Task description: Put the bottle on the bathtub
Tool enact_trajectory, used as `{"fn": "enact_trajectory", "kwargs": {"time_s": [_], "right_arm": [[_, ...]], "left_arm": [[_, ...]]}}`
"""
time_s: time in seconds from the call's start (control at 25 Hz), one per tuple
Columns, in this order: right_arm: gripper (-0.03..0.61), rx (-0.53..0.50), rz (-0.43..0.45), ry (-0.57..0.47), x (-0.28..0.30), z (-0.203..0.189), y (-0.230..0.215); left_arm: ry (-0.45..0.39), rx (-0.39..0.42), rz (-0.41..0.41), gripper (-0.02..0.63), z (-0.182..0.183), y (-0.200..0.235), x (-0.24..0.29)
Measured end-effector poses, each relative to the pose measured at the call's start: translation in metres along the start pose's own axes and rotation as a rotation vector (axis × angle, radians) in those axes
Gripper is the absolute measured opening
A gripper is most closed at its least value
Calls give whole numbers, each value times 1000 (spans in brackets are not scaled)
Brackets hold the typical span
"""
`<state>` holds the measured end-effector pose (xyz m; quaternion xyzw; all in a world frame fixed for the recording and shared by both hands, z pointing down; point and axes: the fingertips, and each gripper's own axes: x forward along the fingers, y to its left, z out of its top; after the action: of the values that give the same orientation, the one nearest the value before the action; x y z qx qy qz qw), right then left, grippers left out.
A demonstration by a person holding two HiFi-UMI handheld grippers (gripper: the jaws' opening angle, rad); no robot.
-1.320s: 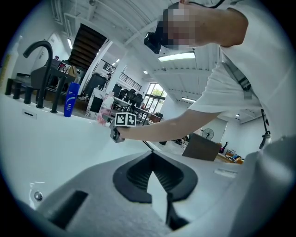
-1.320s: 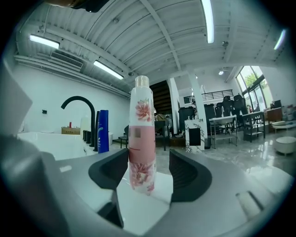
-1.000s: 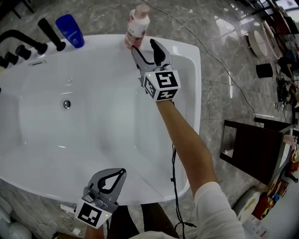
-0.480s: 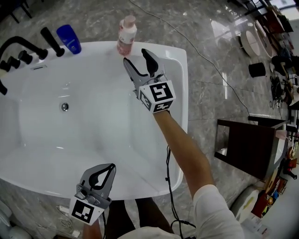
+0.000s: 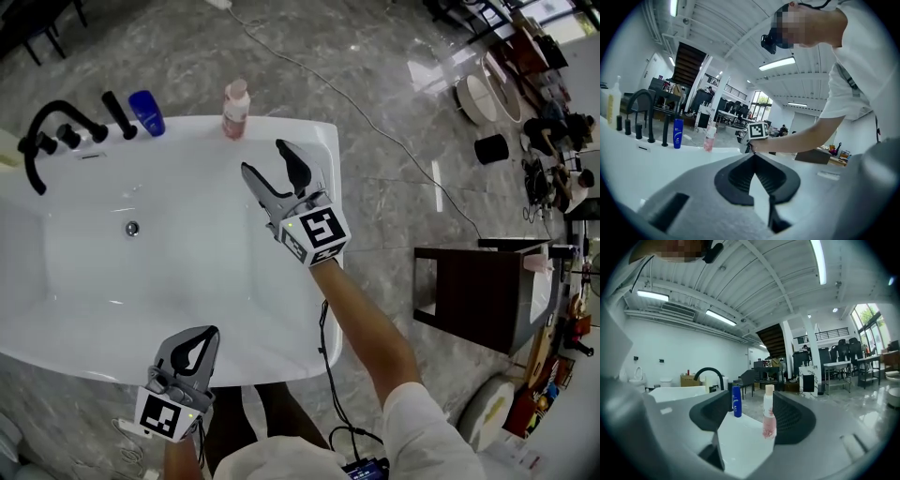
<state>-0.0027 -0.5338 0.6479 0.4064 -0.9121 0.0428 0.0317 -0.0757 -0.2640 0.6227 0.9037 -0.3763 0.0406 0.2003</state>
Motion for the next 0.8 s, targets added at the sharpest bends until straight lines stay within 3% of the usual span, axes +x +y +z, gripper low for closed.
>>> {"fn": "enact_trajectory", "kwargs": {"time_s": [0.12,0.4,0.56,0.8], "right_arm": [[298,62,20,-3,-23,28,9],[296,120,-1,-62,-99,123,35],[230,106,50,-42,-132,173,70],[253,77,98,-63,-172,236,118]], "left_arm": [[20,-4,15,3,21,-12,-12],[-46,101,15,3,105,-47,-54],[-39,130,21,3,141,-70,-82],[-48,194,-2,3,177,-91,-102]]}}
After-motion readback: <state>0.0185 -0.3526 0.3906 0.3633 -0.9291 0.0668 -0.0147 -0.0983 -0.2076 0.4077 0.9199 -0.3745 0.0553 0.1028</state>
